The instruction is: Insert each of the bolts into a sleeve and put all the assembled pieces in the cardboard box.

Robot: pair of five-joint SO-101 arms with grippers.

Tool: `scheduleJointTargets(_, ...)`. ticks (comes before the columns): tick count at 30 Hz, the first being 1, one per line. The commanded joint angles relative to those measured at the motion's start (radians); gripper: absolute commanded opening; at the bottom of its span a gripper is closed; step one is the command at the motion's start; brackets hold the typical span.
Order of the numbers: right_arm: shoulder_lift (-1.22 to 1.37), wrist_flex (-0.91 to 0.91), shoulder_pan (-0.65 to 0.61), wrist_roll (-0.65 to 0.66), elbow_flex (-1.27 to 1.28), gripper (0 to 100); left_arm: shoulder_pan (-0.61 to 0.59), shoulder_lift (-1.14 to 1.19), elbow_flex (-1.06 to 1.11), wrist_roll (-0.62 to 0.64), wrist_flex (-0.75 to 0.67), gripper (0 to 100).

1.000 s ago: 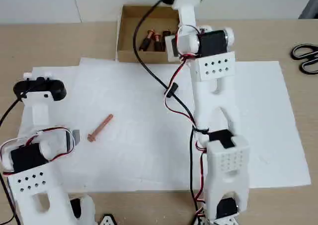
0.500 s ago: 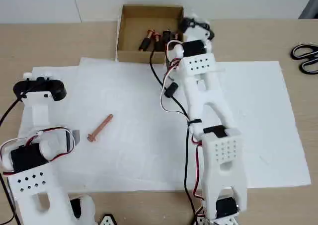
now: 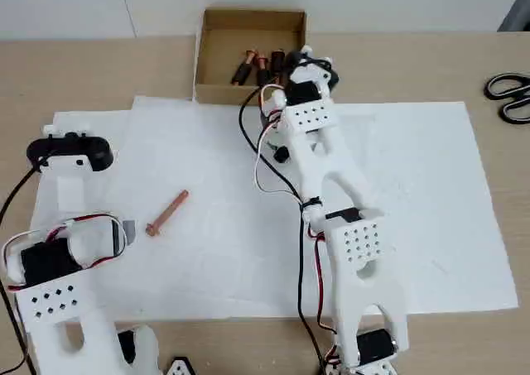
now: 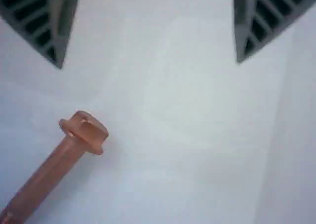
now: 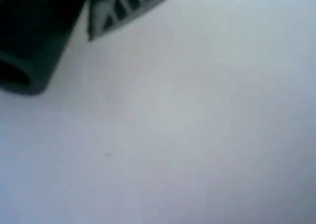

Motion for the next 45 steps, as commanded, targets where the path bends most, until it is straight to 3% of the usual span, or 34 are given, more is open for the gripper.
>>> scheduleJointTargets(1, 0.013, -0.036, -0.001, -0.006, -0.003, 17.9, 0.006, -0.006, 0.001, 0.000, -0.025, 21)
scheduleJointTargets(5, 0.042, -0.044, -0.002, -0.003, -0.003, 17.7, 0.006, -0.006, 0.001, 0.000, -0.025, 21)
scheduleJointTargets(15, 0.044, -0.025, 0.012, -0.002, -0.003, 1.9, 0.006, -0.006, 0.001, -0.002, -0.025, 21)
scheduleJointTargets(25, -0.015, 0.183, 0.088, 0.002, -0.087, 0.4, 0.006, -0.006, -0.004, 0.000, -0.021, 21)
scheduleJointTargets(30, -0.125, 0.209, 0.134, 0.147, -0.118, 0.4, 0.011, -0.006, -0.007, 0.006, -0.021, 21)
scheduleJointTargets(39, -0.312, 0.216, 0.130, 0.560, -0.112, 0.4, 0.173, 0.017, -0.147, 0.143, 0.000, 21)
scheduleJointTargets(45, -0.321, 0.222, 0.133, 0.628, -0.051, 0.4, 0.227, 0.384, -0.263, 0.275, -0.003, 21)
